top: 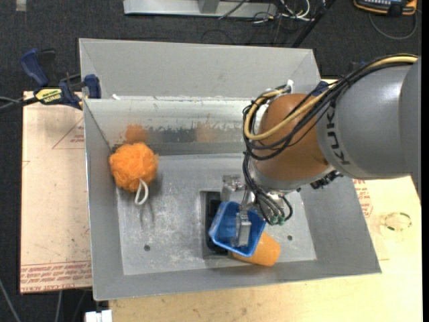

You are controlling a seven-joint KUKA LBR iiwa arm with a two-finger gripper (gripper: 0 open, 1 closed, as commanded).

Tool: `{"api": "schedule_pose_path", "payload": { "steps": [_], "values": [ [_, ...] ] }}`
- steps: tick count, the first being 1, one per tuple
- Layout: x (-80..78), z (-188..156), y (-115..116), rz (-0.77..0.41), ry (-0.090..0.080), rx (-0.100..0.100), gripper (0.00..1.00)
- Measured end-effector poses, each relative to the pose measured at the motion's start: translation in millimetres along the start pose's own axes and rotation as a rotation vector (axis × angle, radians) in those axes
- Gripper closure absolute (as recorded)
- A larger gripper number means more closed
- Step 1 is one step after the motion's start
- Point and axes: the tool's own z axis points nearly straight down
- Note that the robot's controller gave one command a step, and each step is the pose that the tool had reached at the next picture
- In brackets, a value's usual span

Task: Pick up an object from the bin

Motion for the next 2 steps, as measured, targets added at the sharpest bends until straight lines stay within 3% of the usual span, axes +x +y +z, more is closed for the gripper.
{"api": "schedule_pose_path", "payload": {
  "steps": [1, 2],
  "values": [
    [-1.9, -4.2, -0.3, 0.001, -0.007, 0.0, 0.0],
    [-9.7, 21.9, -2.9, 0.134, -0.018, -0.001, 0.0]
  ]
}}
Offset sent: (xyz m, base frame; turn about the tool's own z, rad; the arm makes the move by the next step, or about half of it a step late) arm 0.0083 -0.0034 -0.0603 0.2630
